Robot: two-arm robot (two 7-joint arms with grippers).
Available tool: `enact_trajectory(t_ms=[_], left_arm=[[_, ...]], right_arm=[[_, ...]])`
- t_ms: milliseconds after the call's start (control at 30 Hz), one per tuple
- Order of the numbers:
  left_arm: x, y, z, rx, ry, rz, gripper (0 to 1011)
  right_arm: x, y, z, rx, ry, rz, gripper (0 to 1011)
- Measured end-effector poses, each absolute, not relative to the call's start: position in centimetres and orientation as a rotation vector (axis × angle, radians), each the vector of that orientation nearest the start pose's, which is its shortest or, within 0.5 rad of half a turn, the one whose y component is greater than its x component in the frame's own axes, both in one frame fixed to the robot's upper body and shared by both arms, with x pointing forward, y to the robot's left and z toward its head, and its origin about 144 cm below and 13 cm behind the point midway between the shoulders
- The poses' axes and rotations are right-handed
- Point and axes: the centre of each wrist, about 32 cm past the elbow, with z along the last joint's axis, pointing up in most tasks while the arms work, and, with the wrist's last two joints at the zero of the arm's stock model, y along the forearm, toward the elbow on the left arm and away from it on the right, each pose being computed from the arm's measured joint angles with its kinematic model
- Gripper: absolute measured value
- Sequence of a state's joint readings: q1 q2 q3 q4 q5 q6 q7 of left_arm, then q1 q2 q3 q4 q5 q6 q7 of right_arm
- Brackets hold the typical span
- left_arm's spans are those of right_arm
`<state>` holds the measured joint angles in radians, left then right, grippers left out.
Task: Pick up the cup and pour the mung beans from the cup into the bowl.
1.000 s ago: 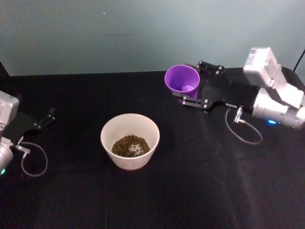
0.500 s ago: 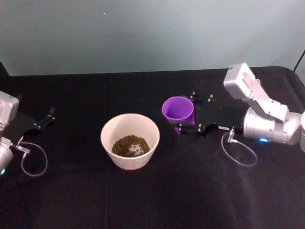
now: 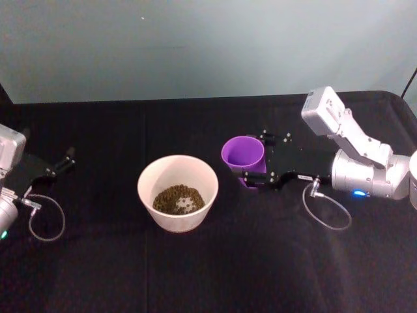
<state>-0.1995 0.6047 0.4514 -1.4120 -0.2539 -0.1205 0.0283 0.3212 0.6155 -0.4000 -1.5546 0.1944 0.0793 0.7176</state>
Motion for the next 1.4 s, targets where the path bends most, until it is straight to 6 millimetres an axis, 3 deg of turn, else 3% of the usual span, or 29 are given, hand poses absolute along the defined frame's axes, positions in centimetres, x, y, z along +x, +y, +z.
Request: enact_trajectory(t_ms=[233,433,633,867,1400], left_arm=[[48.9,31.0,114.0,0.304,-0.285,1.248,1000],[48.9,31.0,114.0,0.305,-0.285,1.248,1000],[48.9,31.0,114.0,0.304,-0.285,1.248,1000],[48.9,31.0,114.0,0.304,-0.285,1.248,1000],[48.9,31.0,114.0,0.305,-0.285,1.248,1000]], right_arm=[[51.9,-29.9,123.0,-0.414,-0.266,-0.563,733],[52.0,-29.6,120.7,-0.338,-0.313,-0.547,732],[52.2,-30.6,117.8,-0.266,-0.281,-0.564,733],[52.3,-31.3,115.8,-0.188,-0.226,-0.569,732],[52.7,-31.8,113.6,-0.144,-0.052,-0.626,732]])
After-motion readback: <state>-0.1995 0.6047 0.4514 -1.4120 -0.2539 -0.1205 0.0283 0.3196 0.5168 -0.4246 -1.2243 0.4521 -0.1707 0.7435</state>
